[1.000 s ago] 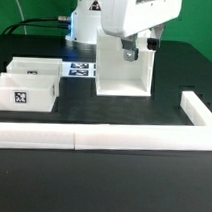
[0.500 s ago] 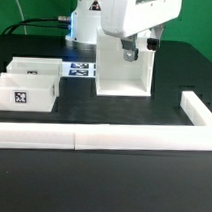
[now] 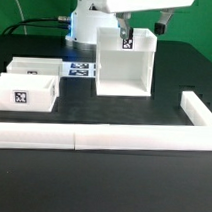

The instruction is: Assemble drawer

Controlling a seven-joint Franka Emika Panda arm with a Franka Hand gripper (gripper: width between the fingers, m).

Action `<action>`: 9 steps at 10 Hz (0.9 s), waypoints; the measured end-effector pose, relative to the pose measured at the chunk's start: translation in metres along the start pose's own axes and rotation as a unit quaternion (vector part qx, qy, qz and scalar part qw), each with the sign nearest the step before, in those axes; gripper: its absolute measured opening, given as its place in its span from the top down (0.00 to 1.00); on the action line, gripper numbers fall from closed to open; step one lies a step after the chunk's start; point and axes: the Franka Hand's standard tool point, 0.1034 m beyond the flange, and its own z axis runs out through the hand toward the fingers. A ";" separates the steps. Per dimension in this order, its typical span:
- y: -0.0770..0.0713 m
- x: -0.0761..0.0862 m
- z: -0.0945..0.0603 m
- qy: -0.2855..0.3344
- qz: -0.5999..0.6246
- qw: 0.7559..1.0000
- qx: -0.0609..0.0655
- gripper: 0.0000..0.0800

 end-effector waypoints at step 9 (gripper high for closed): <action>-0.040 -0.045 -0.008 -0.023 0.199 0.979 0.019 0.19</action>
Offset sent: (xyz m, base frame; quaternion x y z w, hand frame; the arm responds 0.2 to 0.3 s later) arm 0.0000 0.0000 0.0000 0.0000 0.0000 0.0000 1.0000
